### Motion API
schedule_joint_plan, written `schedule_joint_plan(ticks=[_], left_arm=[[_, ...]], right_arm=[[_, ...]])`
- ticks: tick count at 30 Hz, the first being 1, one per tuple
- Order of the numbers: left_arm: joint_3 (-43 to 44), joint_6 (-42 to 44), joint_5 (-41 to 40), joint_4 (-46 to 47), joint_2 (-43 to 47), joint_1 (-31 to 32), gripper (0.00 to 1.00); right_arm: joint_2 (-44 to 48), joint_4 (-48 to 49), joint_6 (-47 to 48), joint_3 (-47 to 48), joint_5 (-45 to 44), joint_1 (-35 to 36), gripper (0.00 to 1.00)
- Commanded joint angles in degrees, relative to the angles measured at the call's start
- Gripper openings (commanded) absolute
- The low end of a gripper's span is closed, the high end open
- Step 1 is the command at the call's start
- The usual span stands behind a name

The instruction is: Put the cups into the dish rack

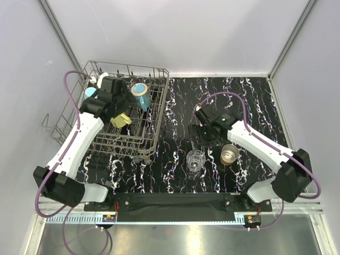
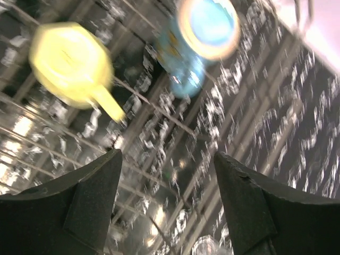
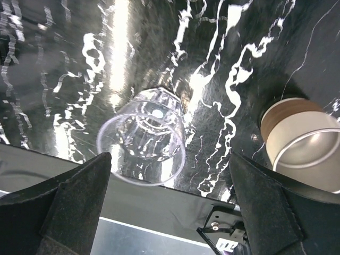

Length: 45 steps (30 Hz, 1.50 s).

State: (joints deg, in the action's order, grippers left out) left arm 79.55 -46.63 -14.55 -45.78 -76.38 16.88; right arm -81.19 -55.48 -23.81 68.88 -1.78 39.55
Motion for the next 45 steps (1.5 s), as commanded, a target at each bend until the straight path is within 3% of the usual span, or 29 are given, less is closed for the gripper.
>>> schedule_joint_plan(ticks=[1,7,14,20,22,28,30,32,33,35,44,45], left_arm=[[6.4,-1.0,3.1,-3.6,0.0,4.7,0.76],[12.7,0.7,4.7,-5.7,-0.3,9.9,0.78],[17.4,-1.8,13.3,-12.1,-4.3,11.3,0.77],[17.9,-1.8,15.9,-13.4,-3.3,11.9,0.77],[18.3,-1.6,18.8,-14.2,-3.9,11.9,0.78],[19.9,-1.9,25.9,-15.0,-5.5,11.9,0.79],[19.7,-2.6,26.6,-14.7,-4.8,11.9,0.8],[19.5,-3.7,27.5,-14.8,-4.2,11.9,0.8],[19.2,-4.3,28.2,-14.8,-3.6,11.9,0.82],[18.6,-5.3,30.1,-14.3,-3.2,11.9,0.87],[10.6,-15.1,41.5,-1.3,2.3,11.9,0.86],[8.9,-15.7,45.0,3.3,2.9,11.9,0.86]], right_arm=[[0.0,1.8,-2.1,-1.6,1.7,-0.7,1.0],[2.5,6.2,-6.1,-8.8,2.6,-0.7,0.92],[3.7,11.9,-9.3,-14.5,6.4,-0.8,0.72],[2.4,13.6,-9.7,-14.7,7.5,-0.7,0.63],[2.4,14.3,-9.8,-14.9,8.0,-0.7,0.53],[1.6,13.0,-9.5,-14.8,7.8,-0.8,0.36],[1.8,12.9,-9.3,-15.0,7.8,-0.7,0.24],[2.8,13.1,-9.2,-15.6,7.8,-0.7,0.19],[3.0,13.0,-9.1,-15.6,7.4,-0.7,0.09],[3.9,12.8,-8.4,-15.1,6.9,-0.7,0.0],[11.8,8.3,0.0,-5.0,-0.9,-0.7,0.0],[12.8,8.1,1.0,-3.9,-1.8,-0.8,0.0]])
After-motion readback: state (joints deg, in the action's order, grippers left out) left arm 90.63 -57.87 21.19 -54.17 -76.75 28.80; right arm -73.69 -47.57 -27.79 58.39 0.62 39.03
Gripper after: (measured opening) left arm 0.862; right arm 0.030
